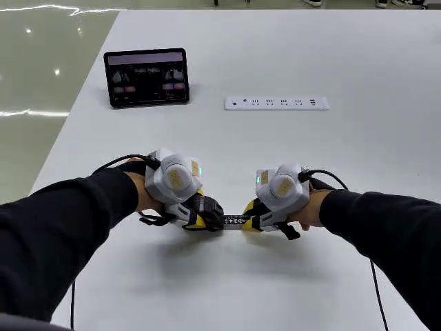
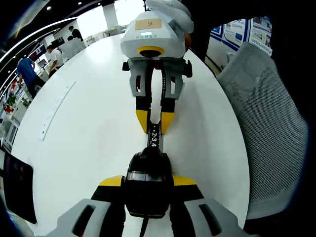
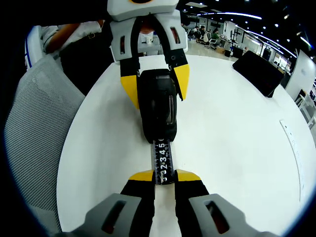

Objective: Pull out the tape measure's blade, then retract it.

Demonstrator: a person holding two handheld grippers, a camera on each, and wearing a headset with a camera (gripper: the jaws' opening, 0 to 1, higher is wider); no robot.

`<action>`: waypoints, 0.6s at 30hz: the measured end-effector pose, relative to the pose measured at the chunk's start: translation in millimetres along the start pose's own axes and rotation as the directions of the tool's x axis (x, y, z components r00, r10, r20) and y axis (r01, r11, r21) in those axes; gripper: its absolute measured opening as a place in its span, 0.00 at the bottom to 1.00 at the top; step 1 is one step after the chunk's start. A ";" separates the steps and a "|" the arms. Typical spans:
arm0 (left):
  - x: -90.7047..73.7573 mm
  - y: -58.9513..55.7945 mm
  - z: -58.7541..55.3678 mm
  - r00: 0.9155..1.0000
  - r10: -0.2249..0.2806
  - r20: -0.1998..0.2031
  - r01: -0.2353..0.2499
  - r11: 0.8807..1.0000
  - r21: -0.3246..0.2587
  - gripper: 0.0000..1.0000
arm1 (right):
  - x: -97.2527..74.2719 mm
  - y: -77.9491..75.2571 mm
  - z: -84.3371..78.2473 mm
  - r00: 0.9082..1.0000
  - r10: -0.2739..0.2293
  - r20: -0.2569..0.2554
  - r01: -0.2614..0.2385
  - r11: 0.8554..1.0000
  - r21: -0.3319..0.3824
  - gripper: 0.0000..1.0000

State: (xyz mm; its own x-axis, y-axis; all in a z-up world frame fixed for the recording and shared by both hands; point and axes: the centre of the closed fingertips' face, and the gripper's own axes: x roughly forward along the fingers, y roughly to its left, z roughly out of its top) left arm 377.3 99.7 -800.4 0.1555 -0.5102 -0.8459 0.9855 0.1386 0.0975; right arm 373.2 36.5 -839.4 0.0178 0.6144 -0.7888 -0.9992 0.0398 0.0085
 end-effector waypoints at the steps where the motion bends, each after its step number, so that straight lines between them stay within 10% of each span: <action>1: 0.0 -0.2 0.1 1.000 0.000 -0.001 0.000 1.000 0.001 0.31 | -0.6 0.1 -0.8 1.000 0.001 0.000 -0.001 1.000 -0.001 0.10; 18: -0.1 0.4 0.4 1.000 0.008 0.003 -0.008 1.000 -0.001 0.31 | -13.7 -4.4 -16.5 1.000 -0.003 -0.017 0.003 1.000 -0.002 0.10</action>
State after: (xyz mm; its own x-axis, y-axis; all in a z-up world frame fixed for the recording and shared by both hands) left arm 377.6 99.4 -800.0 0.1633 -0.5120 -0.8433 0.9842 0.1436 0.1034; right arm 376.8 14.9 -838.8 0.0203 0.6008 -0.7992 -0.9992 0.0400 0.0047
